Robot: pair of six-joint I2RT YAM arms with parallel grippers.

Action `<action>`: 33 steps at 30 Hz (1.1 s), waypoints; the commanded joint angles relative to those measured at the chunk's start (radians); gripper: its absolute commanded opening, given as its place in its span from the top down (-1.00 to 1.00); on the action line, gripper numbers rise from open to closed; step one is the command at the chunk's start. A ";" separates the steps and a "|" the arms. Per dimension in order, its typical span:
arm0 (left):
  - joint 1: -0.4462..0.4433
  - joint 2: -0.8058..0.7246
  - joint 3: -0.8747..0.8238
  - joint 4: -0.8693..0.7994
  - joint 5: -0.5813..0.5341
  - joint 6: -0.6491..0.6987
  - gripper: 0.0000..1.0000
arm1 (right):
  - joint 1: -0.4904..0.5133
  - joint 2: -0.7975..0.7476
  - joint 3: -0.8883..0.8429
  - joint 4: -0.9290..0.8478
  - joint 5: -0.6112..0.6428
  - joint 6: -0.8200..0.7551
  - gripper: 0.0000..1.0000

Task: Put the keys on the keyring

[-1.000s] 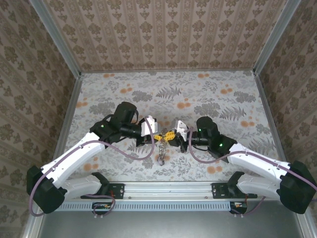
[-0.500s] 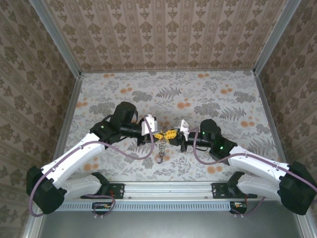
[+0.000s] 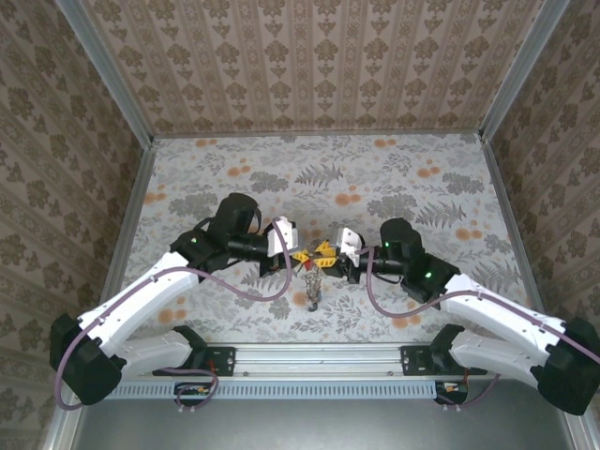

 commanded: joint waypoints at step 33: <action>-0.004 0.019 0.048 -0.068 0.023 0.029 1.00 | 0.043 0.220 0.251 -0.318 -0.052 -0.138 0.51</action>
